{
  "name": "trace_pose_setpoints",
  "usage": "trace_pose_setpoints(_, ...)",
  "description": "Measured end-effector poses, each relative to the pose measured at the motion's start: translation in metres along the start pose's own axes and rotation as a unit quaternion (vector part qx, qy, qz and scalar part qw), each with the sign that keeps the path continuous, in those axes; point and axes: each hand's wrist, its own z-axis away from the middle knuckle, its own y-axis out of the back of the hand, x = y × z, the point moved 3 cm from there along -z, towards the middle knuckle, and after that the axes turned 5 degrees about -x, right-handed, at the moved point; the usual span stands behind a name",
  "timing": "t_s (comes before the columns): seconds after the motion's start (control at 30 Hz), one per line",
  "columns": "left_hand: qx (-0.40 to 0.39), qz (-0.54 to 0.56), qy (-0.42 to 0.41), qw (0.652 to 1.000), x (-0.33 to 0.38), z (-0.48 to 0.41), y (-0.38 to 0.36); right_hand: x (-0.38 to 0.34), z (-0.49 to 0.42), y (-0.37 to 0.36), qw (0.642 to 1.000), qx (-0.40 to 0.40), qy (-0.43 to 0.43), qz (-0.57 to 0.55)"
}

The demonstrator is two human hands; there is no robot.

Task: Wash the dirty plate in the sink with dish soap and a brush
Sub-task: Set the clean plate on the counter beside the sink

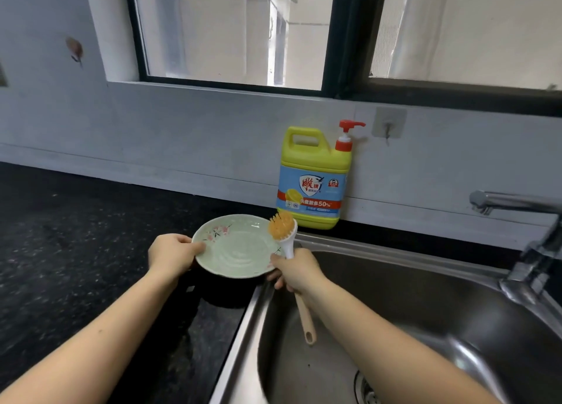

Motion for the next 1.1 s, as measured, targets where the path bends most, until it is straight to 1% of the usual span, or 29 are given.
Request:
trace_pose_setpoints(0.13,0.014,-0.029,-0.007,0.999,-0.004,-0.004,0.003,-0.001,-0.001,0.001,0.999,-0.024,0.017,0.014)
trace_pose_setpoints(0.3,0.048,-0.086,-0.063,0.993,0.004,-0.005,0.004,-0.001,0.009,0.015,0.999,-0.028,0.042,0.011)
trace_pose_setpoints(0.4,0.058,-0.134,-0.115,0.983,0.014,-0.002,0.000,0.003,0.016,0.034,0.998,0.006,0.052,0.033)
trace_pose_setpoints(0.47,0.052,-0.141,-0.145,0.978,0.021,0.004,-0.007,0.006,0.022,0.049,0.995,0.035,0.068,0.062)
trace_pose_setpoints(0.57,0.032,-0.134,-0.182,0.974,0.033,0.017,-0.020,0.006,0.038,0.074,0.979,0.073,0.131,0.140)
trace_pose_setpoints(0.63,0.005,-0.121,-0.208,0.971,0.043,0.028,-0.030,0.001,0.050,0.091,0.945,0.101,0.210,0.230)
trace_pose_setpoints(0.67,-0.016,-0.114,-0.222,0.968,0.049,0.035,-0.037,-0.001,0.057,0.101,0.917,0.119,0.250,0.287)
trace_pose_setpoints(0.7,-0.038,-0.105,-0.235,0.965,0.054,0.043,-0.043,-0.002,0.064,0.110,0.877,0.149,0.291,0.354)
trace_pose_setpoints(0.77,-0.078,-0.090,-0.270,0.955,0.064,0.058,-0.057,0.000,0.072,0.127,0.777,0.218,0.357,0.471)
trace_pose_setpoints(0.8,-0.097,-0.091,-0.288,0.949,0.068,0.065,-0.064,0.004,0.075,0.135,0.738,0.248,0.381,0.498)
trace_pose_setpoints(0.83,-0.116,-0.092,-0.302,0.942,0.072,0.074,-0.072,0.008,0.080,0.140,0.715,0.267,0.388,0.517)
trace_pose_setpoints(0.87,-0.132,-0.093,-0.312,0.936,0.074,0.080,-0.079,0.014,0.080,0.140,0.694,0.251,0.381,0.557)
trace_pose_setpoints(0.9,-0.148,-0.092,-0.320,0.931,0.076,0.088,-0.088,0.021,0.082,0.138,0.661,0.204,0.350,0.632)
trace_pose_setpoints(0.93,-0.160,-0.094,-0.328,0.926,0.077,0.094,-0.095,0.031,0.079,0.135,0.619,0.145,0.303,0.710)
trace_pose_setpoints(0.97,-0.171,-0.095,-0.336,0.921,0.078,0.099,-0.102,0.042,0.075,0.138,0.602,0.098,0.255,0.750)
trace_pose_setpoints(1.0,-0.182,-0.099,-0.342,0.917,0.078,0.103,-0.107,0.045,0.076,0.139,0.613,0.088,0.232,0.750)
trace_pose_setpoints(1.03,-0.196,-0.102,-0.346,0.912,0.078,0.107,-0.113,0.046,0.080,0.142,0.626,0.108,0.234,0.736)
trace_pose_setpoints(1.07,-0.208,-0.106,-0.348,0.908,0.078,0.109,-0.117,0.042,0.083,0.147,0.640,0.148,0.245,0.713)
trace_pose_setpoints(1.1,-0.216,-0.108,-0.349,0.906,0.078,0.111,-0.121,0.041,0.083,0.153,0.637,0.193,0.278,0.693)
